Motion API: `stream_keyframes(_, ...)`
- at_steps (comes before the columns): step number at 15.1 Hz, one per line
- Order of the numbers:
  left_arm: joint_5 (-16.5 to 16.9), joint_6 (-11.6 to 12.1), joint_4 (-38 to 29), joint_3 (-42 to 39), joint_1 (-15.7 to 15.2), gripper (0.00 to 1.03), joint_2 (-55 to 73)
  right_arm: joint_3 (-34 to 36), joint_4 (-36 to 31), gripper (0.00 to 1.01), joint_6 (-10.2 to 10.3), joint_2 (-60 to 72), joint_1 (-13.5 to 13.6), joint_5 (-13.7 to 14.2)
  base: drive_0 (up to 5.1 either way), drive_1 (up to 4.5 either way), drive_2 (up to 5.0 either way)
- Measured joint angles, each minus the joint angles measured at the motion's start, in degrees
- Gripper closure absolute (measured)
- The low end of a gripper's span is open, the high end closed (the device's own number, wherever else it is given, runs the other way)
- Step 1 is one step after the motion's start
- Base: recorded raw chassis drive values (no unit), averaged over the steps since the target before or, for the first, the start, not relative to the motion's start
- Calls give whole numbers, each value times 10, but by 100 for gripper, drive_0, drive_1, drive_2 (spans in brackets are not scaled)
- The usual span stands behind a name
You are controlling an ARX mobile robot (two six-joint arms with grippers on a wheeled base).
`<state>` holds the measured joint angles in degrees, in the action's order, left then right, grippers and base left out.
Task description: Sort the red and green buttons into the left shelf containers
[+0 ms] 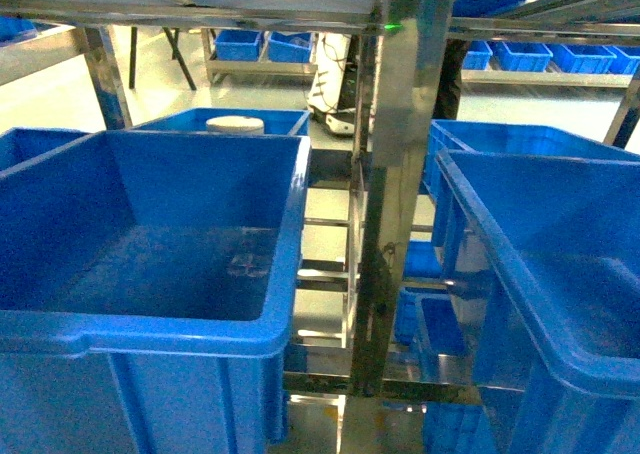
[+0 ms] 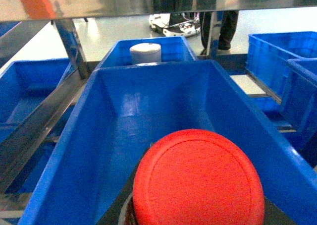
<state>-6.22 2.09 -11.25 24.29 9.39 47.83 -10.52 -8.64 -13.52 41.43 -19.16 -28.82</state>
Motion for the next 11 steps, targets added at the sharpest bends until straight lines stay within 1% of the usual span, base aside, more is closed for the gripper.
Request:
stream_keyframes(1, -5, 0, 5, 0, -3, 78, 0, 0, 1, 75, 0, 0, 0, -4, 0, 0, 0)
stream_keyframes(3, 1, 0, 2, 0, 1, 78, 0, 0, 0, 75, 0, 1, 0, -2, 0, 0, 0)
stream_keyframes(10, 0, 0, 1, 0, 0, 78, 0, 0, 0, 75, 0, 4, 0, -2, 0, 0, 0)
stream_keyframes(11, 0, 0, 1, 0, 0, 78, 0, 0, -9, 75, 0, 16, 5, 2, 0, 0, 0)
